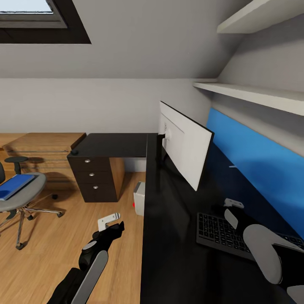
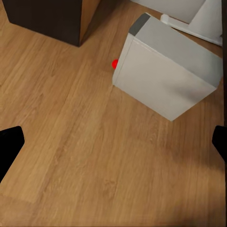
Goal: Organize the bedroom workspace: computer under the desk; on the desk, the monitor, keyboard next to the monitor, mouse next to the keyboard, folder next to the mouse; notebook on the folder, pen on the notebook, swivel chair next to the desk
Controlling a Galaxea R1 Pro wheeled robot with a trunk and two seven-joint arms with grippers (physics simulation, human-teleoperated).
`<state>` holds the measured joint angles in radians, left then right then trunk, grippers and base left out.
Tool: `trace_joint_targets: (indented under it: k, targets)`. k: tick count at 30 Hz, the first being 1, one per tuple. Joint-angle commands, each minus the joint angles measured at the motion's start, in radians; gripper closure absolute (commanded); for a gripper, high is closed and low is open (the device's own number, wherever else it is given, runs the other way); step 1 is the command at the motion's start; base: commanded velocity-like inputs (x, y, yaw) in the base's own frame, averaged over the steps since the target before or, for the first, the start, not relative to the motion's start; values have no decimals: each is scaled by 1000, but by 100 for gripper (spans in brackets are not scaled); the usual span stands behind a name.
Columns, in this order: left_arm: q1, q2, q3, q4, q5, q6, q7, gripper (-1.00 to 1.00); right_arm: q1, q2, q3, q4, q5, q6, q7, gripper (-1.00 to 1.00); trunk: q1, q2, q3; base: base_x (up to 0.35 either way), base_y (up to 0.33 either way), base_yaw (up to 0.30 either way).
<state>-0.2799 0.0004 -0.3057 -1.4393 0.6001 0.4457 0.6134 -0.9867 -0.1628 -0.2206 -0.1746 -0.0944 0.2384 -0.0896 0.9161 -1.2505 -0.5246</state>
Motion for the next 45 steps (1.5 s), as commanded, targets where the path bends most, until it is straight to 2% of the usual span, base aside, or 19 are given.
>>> trace_joint_targets:
  k: [1,13,32,38,45]
  targets:
    - [-1,0,-1,0,7,2,8,-100,-1,0,3,-2,-10,13,-4,-100,0,-1,-1,0,0,0]
    - [-1,7,-1,13,7,0,6,-100,-1,4,4,0,-10,28,-3,-100,0,-1,-1,-2,0,0]
    - [-1,12,-5,29,6,-1,3,-100,0,14,3,0,-7,25,3,-100,0,-1,-1,-144,27,0]
    - [-1,12,-8,29,6,0,2,-100,0,33,4,0,3,20,5,-100,0,-1,-1,-86,63,0]
    - [-1,10,-10,30,6,1,2,-100,0,38,4,0,12,19,5,-100,0,-1,-1,-108,62,0]
